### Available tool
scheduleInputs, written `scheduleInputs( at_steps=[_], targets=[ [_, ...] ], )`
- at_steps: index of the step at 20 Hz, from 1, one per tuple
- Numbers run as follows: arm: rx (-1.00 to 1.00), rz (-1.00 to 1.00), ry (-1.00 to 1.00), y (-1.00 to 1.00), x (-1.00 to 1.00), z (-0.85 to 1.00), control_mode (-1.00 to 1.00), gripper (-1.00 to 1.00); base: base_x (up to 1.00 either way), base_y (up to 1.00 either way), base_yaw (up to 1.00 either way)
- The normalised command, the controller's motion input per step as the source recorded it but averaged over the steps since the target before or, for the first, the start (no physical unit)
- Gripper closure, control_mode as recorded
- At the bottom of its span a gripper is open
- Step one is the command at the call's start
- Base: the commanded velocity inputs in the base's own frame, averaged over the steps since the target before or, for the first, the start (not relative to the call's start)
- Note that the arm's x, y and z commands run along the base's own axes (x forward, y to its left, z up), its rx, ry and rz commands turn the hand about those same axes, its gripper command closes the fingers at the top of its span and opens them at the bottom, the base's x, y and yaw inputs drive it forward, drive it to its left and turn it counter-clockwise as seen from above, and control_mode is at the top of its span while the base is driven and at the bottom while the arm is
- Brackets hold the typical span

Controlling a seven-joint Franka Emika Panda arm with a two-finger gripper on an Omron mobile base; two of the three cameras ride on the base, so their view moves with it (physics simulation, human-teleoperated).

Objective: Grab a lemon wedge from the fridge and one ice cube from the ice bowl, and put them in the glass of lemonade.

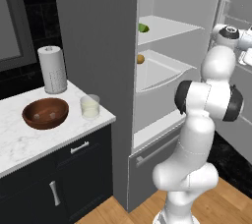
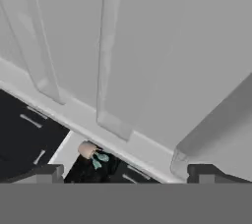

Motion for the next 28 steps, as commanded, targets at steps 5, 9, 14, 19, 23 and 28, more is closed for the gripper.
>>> scheduleInputs(
  at_steps=[5, 9, 14, 19, 23, 28],
  targets=[
    [-0.01, 0.03, -0.42, 1.00, -0.79, 0.37, -1.00, -1.00, 0.00, 0.00, 0.00],
    [0.23, 0.14, -0.46, 1.00, -0.34, -0.18, -1.00, -1.00, 0.00, 0.00, 0.00],
    [0.44, 0.22, -0.36, 1.00, -0.07, -0.68, -1.00, -1.00, 0.00, 0.00, 0.00],
    [0.45, 0.19, -0.33, 1.00, -0.07, -0.79, -1.00, -1.00, 0.00, 0.00, 0.00],
    [0.31, 0.16, -0.29, 1.00, -0.18, -0.54, -1.00, -1.00, 0.00, 0.00, 0.00],
    [0.04, 0.19, -0.09, 0.87, -0.63, 0.29, -1.00, -1.00, 0.00, 0.00, 0.00]
  ],
)
